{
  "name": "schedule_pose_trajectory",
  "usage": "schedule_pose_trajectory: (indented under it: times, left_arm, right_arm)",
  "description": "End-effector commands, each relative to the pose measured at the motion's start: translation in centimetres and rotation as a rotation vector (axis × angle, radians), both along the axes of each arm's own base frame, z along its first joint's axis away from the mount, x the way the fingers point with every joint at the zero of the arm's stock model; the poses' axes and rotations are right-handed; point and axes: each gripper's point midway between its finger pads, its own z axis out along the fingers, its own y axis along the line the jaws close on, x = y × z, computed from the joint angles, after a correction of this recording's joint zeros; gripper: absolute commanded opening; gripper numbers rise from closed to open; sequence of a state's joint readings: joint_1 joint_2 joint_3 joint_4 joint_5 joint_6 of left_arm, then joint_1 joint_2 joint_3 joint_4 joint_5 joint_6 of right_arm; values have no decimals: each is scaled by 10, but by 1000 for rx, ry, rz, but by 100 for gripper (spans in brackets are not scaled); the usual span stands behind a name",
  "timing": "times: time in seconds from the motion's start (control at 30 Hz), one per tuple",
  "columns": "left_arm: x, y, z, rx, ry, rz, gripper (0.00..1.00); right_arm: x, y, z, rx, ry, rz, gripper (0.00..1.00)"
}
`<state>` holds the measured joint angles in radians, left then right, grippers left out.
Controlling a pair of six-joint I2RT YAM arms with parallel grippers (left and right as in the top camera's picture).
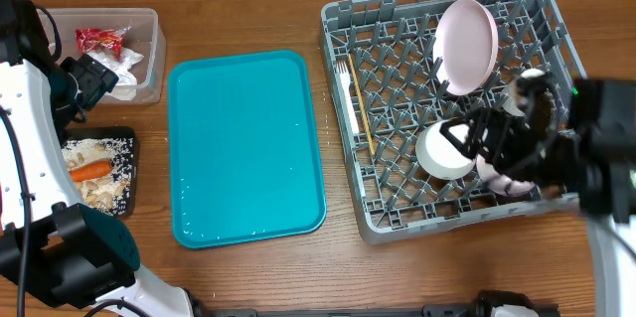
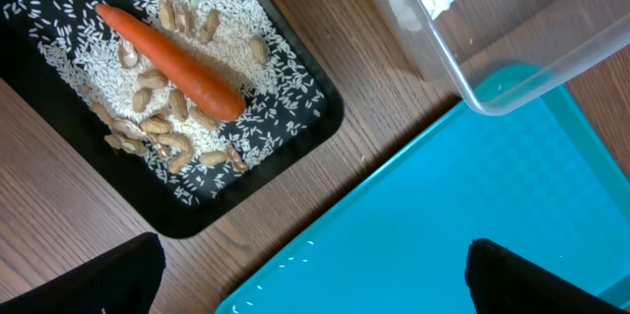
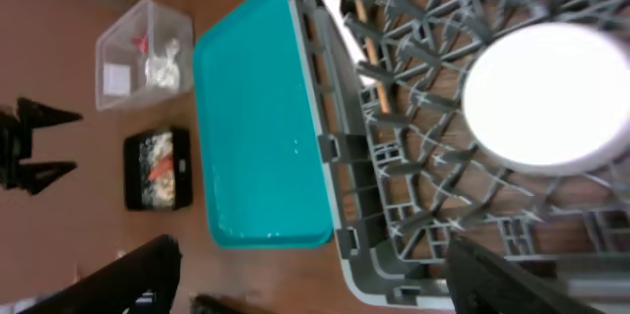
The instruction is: Sort waste into correct bins and load items into the dishwasher rack
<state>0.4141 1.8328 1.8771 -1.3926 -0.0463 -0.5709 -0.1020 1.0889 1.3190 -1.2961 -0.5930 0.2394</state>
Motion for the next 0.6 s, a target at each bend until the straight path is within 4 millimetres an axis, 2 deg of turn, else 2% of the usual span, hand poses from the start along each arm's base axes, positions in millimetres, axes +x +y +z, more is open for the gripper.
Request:
schedule_pose_trajectory:
  times: [0.0, 0.07, 0.13, 0.27, 0.33, 0.37, 0.47, 0.57]
  left_arm:
    - [-1, 1, 6, 16, -12, 13, 100]
    - [-1, 1, 6, 16, -12, 13, 100]
    - [-1, 1, 6, 16, -12, 13, 100]
    - [-1, 1, 6, 16, -12, 13, 100]
    - [-1, 1, 6, 16, -12, 13, 100]
    - [-1, 1, 7, 16, -13, 13, 100]
    - [-1, 1, 6, 16, -12, 13, 100]
    - [-1, 1, 6, 16, -12, 13, 100]
  right_arm:
    - [-4, -6, 2, -96, -45, 13, 90]
    - [-7, 5, 2, -117, -71, 91, 90]
    - [-6, 25, 2, -146, -121, 207, 90]
    - [7, 64, -3, -236, -196, 340, 91]
    - [17, 82, -12, -303, -210, 364, 96]
    - [25, 89, -20, -352, -202, 345, 99]
    - [42, 115, -49, -466, -180, 353, 100]
    - [59, 135, -88, -569, -135, 357, 100]
